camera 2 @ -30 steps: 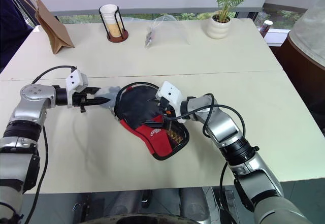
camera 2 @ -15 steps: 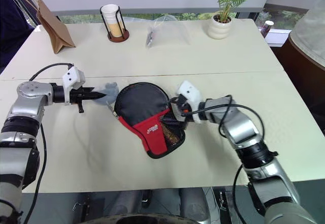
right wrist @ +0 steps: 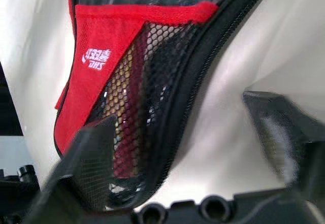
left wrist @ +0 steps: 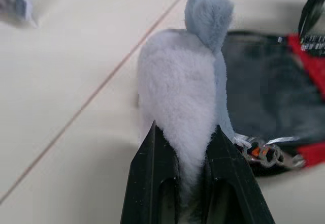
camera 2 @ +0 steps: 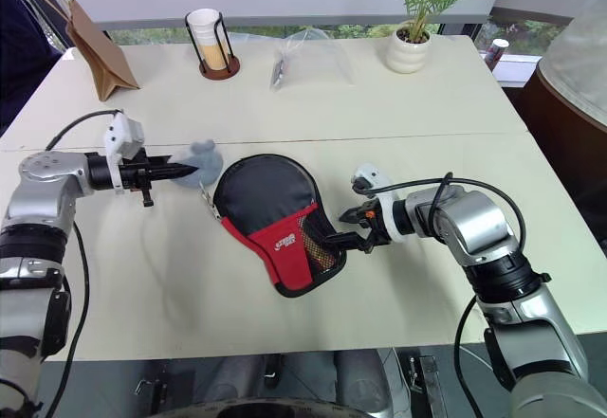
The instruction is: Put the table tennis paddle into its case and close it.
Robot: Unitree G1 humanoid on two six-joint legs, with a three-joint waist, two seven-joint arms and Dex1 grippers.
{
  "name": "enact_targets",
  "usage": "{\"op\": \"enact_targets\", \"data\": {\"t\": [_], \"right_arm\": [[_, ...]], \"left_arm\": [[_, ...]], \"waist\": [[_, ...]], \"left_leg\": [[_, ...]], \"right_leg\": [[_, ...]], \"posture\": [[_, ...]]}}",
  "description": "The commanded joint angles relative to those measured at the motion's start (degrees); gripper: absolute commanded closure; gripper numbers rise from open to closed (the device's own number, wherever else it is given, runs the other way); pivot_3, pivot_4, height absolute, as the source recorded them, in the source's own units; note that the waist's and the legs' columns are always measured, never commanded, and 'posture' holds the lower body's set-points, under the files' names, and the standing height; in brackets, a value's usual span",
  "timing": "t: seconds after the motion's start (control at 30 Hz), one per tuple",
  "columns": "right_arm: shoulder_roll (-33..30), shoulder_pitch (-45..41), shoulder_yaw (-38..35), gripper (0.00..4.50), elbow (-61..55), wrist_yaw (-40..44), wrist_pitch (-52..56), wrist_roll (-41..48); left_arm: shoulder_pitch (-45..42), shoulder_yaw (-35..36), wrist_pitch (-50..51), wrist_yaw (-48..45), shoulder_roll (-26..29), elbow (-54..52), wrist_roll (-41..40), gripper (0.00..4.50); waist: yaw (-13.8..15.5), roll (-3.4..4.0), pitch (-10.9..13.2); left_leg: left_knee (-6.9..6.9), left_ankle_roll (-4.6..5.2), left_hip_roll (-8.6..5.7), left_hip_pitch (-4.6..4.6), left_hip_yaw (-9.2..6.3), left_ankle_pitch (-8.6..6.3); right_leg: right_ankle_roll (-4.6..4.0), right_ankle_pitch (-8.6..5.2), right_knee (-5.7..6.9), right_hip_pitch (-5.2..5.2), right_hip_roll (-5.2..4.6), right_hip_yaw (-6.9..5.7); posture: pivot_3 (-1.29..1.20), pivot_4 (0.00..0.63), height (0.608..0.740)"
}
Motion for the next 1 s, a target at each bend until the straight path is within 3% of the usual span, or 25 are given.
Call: {"op": "enact_targets", "data": {"t": [0.03,0.07,0.1,0.3,0.33,0.7,0.93,1.0], "right_arm": [[0.7,-0.7,2.6,1.80,1.3,0.7,0.0,0.3],[0.7,-0.9,2.9,2.36,1.5,0.9,0.0,0.4],[0.7,-1.0,3.2,2.83,1.7,1.0,0.0,0.4],[1.2,-1.7,4.8,2.93,1.6,1.5,0.3,0.6],[1.3,-1.8,4.9,2.93,1.7,1.5,0.3,0.6],[2.0,-3.5,4.9,2.93,3.6,1.4,0.6,0.4],[5.5,-5.1,3.1,2.93,5.9,-0.5,6.2,2.5],[6.0,-5.3,3.0,3.47,6.2,-1.1,7.2,2.5]], "left_arm": [[1.1,1.5,2.6,1.4,1.4,-3.7,-1.0,4.50],[1.7,1.1,3.4,1.4,1.7,-4.7,-0.8,3.58],[2.4,0.7,4.1,1.1,1.9,-5.8,-0.8,3.25],[4.9,-0.6,2.7,2.2,3.2,-8.2,1.5,0.21],[4.9,-0.6,2.1,2.2,3.5,-7.9,1.7,0.04],[5.5,4.4,5.3,1.4,8.4,-9.1,-2.6,0.04],[6.9,5.7,8.6,2.4,8.5,-14.7,-5.1,0.04],[7.1,5.7,9.0,2.9,8.2,-15.9,-5.5,0.00]], "waist": [[0.0,0.00,0.0],[0.1,0.00,0.0],[0.1,0.00,0.0],[0.2,0.00,0.0],[0.2,0.00,0.0],[-0.1,0.00,0.0],[0.0,0.00,0.0],[0.0,0.00,0.0]], "left_leg": [[-0.01,0.00,0.00,0.00,0.00,0.00],[-0.01,0.00,0.00,0.00,-0.01,0.00],[0.00,0.00,0.00,0.00,0.00,0.00],[-0.01,0.00,0.00,0.00,-0.02,0.00],[-0.01,0.00,0.00,0.00,-0.02,0.00],[-0.04,-0.01,0.04,0.02,-0.01,0.00],[-0.05,-0.01,0.04,0.02,-0.03,0.00],[-0.04,-0.01,0.03,0.02,-0.02,0.00]], "right_leg": [[0.00,0.00,0.00,0.00,0.00,0.00],[0.00,0.00,0.00,0.00,0.01,0.00],[0.00,0.00,0.00,0.00,0.01,0.00],[-0.01,0.01,-0.01,0.01,0.00,0.00],[-0.01,0.01,-0.01,0.01,0.00,0.00],[-0.02,0.01,-0.01,-0.03,0.04,0.01],[-0.03,0.02,-0.02,-0.01,0.04,0.01],[-0.03,0.02,-0.02,-0.01,0.03,0.02]], "posture": [[0.00,0.150,0.740],[0.00,0.150,0.740],[0.00,0.150,0.740],[0.00,0.150,0.740],[0.00,0.150,0.740],[0.00,0.150,0.740],[0.00,0.150,0.740],[0.00,0.150,0.740]]}}
